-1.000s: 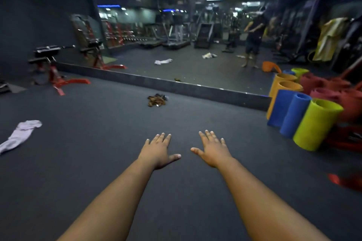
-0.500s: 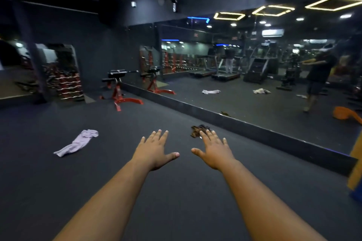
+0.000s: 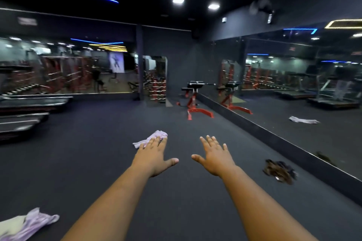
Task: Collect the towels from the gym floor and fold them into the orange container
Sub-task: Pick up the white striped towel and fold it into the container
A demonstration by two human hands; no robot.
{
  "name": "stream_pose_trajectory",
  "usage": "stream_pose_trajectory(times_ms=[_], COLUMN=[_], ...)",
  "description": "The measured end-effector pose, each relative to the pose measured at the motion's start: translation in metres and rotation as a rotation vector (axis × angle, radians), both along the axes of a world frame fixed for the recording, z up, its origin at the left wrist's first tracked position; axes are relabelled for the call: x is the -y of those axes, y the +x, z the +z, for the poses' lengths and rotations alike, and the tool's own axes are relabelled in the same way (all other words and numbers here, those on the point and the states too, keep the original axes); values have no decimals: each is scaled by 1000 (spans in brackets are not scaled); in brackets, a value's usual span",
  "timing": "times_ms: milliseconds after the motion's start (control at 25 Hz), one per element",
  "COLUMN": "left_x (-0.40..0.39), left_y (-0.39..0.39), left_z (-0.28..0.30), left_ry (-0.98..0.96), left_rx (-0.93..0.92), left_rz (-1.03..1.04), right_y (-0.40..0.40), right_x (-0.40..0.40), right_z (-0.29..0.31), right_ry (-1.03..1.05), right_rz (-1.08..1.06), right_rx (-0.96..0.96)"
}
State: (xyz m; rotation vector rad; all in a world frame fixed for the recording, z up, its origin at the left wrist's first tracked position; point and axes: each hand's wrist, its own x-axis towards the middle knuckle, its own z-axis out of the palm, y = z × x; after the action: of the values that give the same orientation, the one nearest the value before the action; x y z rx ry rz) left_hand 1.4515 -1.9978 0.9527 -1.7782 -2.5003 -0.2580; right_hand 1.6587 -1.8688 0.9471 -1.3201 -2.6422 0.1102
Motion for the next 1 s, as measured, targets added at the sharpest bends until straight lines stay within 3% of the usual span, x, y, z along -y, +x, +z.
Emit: stream_pose_trajectory(times_ms=[240,600,1000], left_x=[-49,-180,-381], left_y=[-86,-232,-362], left_z=[-11,2,-12], left_ry=[-53,-58,-65], left_rx=[-12,-6,10], left_rz=[127,151,197], right_y=[-107,-263,-400], right_x=[-72,-205,-414], right_z=[-17,-7,-20], right_ry=[-17,-14,-24], right_rz=[84,102,142], right_rx=[6,-23,-41])
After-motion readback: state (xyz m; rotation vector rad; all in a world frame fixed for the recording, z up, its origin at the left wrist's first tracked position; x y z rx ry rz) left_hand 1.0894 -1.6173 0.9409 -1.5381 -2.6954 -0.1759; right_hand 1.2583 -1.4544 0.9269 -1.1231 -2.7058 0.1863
